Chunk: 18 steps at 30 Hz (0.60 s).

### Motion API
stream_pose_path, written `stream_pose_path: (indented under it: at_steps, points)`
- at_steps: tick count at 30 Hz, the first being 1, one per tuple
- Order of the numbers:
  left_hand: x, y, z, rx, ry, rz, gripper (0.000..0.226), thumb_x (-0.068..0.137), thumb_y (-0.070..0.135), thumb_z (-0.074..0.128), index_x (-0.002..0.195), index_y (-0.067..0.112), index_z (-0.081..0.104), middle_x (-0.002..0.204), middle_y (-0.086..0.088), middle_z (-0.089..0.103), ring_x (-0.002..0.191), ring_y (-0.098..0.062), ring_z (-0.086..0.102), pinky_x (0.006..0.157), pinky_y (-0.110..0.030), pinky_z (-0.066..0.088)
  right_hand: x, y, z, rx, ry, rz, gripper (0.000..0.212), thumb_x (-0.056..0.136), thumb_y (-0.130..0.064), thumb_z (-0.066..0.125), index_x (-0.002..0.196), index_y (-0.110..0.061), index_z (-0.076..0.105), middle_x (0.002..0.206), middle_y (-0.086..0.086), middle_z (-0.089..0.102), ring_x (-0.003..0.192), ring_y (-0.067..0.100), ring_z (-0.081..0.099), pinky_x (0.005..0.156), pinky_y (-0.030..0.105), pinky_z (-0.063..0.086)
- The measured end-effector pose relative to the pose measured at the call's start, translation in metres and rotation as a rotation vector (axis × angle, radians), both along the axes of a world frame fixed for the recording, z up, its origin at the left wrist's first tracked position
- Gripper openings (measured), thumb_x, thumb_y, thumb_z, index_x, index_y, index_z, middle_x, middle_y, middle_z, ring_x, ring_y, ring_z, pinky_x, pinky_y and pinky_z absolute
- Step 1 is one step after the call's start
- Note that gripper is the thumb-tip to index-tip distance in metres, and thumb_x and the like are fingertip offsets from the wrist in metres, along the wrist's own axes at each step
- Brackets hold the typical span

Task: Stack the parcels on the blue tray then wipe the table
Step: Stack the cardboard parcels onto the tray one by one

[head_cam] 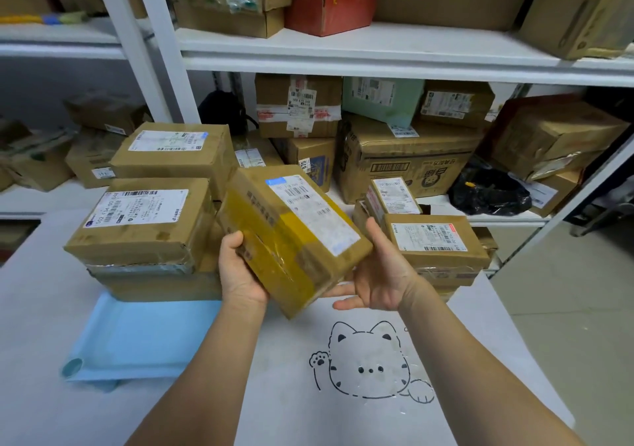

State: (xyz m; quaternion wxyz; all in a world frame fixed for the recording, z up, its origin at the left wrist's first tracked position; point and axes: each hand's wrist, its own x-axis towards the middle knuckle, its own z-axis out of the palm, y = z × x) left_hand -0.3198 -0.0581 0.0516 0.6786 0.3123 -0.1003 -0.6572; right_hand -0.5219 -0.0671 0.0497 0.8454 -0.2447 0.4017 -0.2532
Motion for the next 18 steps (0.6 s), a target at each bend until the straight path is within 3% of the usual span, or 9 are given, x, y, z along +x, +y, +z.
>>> stream_pose_path:
  at_steps: [2,4,6,8,11,15,18]
  points:
    - [0.001,0.001,0.001,-0.091,0.012,-0.070,0.020,0.068,0.033,0.066,0.077,0.020,0.079,0.084,-0.003,0.075,0.079,-0.023,0.071,0.066,-0.038,0.058,-0.001,0.000,0.002,-0.020,-0.033,-0.058,0.094,0.047,-0.068,0.078,0.127,-0.023,0.056,0.125,0.015,0.053,0.089,0.040,0.067,0.064,0.046,0.060]
    - [0.004,-0.001,0.001,-0.140,0.036,-0.142,0.056,0.042,0.030,0.083,0.097,0.019,0.075,0.100,-0.007,0.073,0.094,-0.027,0.069,0.079,-0.046,0.056,-0.005,-0.005,-0.001,-0.053,-0.014,-0.157,0.091,0.037,-0.057,0.087,0.117,-0.021,0.061,0.117,0.013,0.053,0.086,0.034,0.064,0.069,0.043,0.059]
    - [0.005,-0.003,0.003,-0.120,0.054,-0.211,0.073,0.055,0.039,0.076,0.124,0.022,0.060,0.123,-0.010,0.063,0.115,-0.030,0.058,0.097,-0.053,0.044,-0.014,-0.008,-0.007,-0.088,0.059,-0.241,0.087,0.032,-0.057,0.087,0.108,-0.021,0.064,0.112,0.011,0.054,0.091,0.029,0.056,0.072,0.035,0.051]
    - [0.007,-0.002,0.003,-0.031,-0.047,-0.198,0.057,0.067,0.051,0.062,0.120,0.030,0.058,0.126,-0.009,0.056,0.118,-0.030,0.052,0.103,-0.058,0.033,-0.021,-0.009,-0.014,-0.106,0.107,-0.314,0.089,0.027,-0.054,0.089,0.105,-0.020,0.065,0.112,0.009,0.056,0.100,0.026,0.049,0.083,0.036,0.040]
    - [0.012,0.004,0.004,0.066,-0.283,-0.199,0.049,0.055,0.057,0.068,0.095,0.030,0.062,0.100,-0.002,0.061,0.103,-0.022,0.053,0.097,-0.056,0.036,-0.026,-0.005,-0.015,-0.166,0.084,-0.358,0.086,0.022,-0.042,0.093,0.101,-0.015,0.070,0.106,0.009,0.067,0.102,0.025,0.058,0.099,0.038,0.040]
    - [0.028,0.019,0.003,0.146,-0.619,-0.290,0.066,0.035,0.053,0.070,0.091,0.027,0.049,0.094,0.003,0.059,0.083,-0.013,0.055,0.087,-0.043,0.041,-0.017,-0.006,-0.006,-0.298,0.081,-0.356,0.105,0.017,-0.034,0.094,0.115,-0.018,0.062,0.104,0.006,0.068,0.099,0.023,0.062,0.083,0.036,0.051]
    - [0.050,0.032,0.000,0.195,-0.781,-0.403,0.074,0.031,0.049,0.074,0.097,0.025,0.048,0.100,0.004,0.058,0.085,-0.010,0.055,0.079,-0.034,0.043,-0.006,-0.007,-0.007,-0.289,0.101,-0.358,0.118,0.009,-0.034,0.094,0.120,-0.025,0.058,0.102,0.005,0.069,0.095,0.021,0.063,0.082,0.036,0.049]
